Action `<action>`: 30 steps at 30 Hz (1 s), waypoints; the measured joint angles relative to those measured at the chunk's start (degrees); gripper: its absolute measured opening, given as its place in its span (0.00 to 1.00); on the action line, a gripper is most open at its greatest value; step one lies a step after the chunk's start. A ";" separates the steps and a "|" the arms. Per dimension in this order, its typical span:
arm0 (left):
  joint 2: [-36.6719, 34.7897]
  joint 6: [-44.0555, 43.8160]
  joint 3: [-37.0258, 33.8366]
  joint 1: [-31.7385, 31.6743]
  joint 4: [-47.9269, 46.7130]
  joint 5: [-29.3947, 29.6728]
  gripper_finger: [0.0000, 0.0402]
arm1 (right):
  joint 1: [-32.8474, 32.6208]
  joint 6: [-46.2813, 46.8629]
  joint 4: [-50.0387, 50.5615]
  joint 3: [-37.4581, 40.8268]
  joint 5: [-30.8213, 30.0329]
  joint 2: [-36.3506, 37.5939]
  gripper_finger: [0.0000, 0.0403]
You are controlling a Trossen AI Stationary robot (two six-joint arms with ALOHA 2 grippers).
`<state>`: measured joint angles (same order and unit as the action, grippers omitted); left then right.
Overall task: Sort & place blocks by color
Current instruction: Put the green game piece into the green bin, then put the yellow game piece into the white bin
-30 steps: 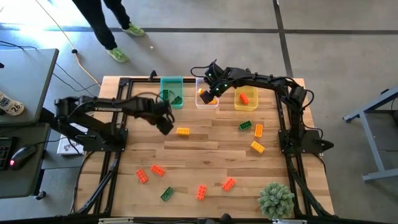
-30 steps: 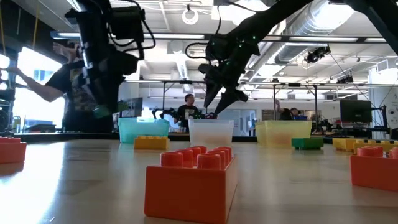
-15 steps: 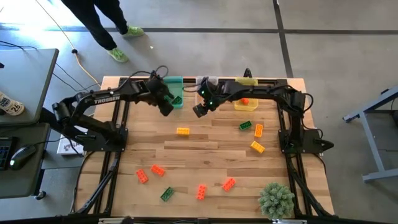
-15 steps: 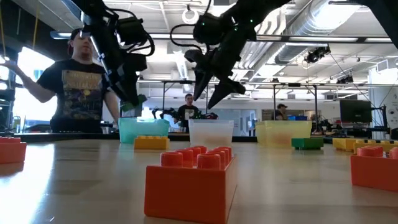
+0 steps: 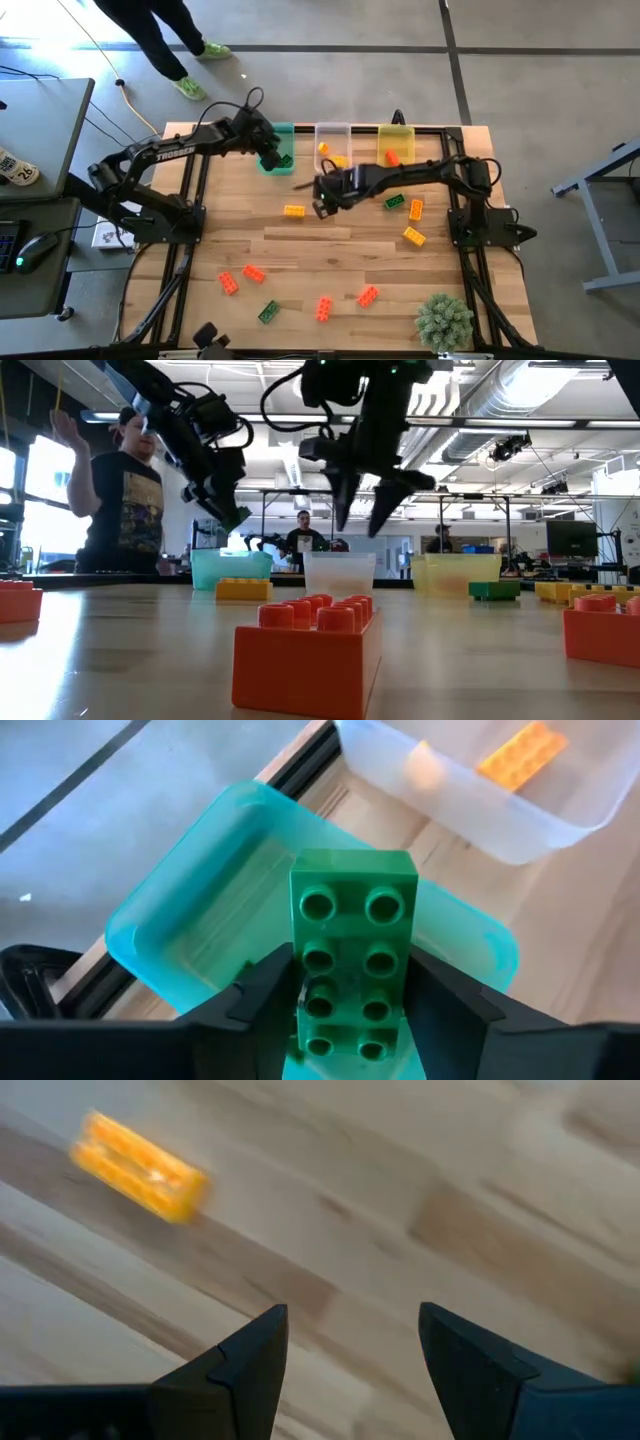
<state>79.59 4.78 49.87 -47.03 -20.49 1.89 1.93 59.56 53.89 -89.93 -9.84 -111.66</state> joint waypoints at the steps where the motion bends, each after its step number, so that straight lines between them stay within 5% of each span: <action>1: 0.53 0.14 0.00 -0.02 0.08 0.06 0.40 | -0.90 1.37 1.67 0.00 -0.76 0.00 0.53; 19: 4.02 -2.63 0.23 0.18 0.69 -3.87 0.57 | -14.04 7.60 26.48 0.00 -4.96 -0.04 0.53; 30: 4.02 -3.43 7.82 3.28 -7.67 -4.26 0.57 | -16.98 5.36 35.96 0.94 -6.21 0.18 0.53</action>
<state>83.61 1.36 57.68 -43.75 -28.16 -2.37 -15.05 64.92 89.85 -88.99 -16.05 -111.48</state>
